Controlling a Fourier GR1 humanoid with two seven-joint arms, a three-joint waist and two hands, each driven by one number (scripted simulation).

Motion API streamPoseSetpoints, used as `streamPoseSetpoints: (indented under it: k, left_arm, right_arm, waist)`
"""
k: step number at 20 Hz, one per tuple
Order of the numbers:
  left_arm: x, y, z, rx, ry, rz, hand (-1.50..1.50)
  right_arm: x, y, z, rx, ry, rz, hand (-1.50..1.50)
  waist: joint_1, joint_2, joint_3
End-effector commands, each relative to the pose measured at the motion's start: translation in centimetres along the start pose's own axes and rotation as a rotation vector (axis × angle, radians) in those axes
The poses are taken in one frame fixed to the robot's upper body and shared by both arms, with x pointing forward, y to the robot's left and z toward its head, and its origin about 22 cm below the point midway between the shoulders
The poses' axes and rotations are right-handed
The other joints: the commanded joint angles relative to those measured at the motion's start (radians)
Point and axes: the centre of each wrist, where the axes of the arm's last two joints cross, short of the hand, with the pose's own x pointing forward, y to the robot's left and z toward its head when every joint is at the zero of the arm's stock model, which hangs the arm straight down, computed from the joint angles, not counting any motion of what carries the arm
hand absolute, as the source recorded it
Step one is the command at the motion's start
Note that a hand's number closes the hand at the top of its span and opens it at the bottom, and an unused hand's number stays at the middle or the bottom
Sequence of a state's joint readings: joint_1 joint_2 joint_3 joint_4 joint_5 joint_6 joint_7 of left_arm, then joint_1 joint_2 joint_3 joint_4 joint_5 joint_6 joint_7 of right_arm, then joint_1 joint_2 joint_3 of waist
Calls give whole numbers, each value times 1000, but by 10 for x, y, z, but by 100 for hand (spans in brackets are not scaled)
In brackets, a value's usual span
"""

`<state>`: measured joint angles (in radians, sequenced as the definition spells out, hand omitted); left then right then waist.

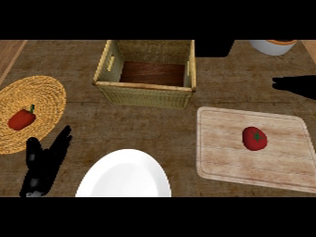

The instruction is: Pick the tomato from the cutting board and place it in the basket

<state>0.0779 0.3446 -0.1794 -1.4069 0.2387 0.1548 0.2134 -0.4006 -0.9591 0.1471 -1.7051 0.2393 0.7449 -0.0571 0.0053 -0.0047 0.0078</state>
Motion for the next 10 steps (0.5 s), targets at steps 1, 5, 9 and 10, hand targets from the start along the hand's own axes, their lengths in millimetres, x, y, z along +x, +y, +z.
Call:
streamPoseSetpoints:
  k: [1,5,9,10]
  left_arm:
    - [-17,10,3,5,66,-2,0]
    - [-7,-2,16,-4,72,-6,0]
    - [-30,-6,7,15,63,-30,0]
    - [-23,-7,9,5,75,-17,0]
  right_arm:
    - [-7,32,-17,2,30,38,-150]
    - [0,61,-29,35,37,47,-150]
    - [-18,61,-35,46,50,30,-150]
    - [-30,50,-41,41,55,32,-150]
  waist:
    - [2,6,-7]
    - [1,4,-7]
    - [-1,5,-8]
    - [7,7,-7]
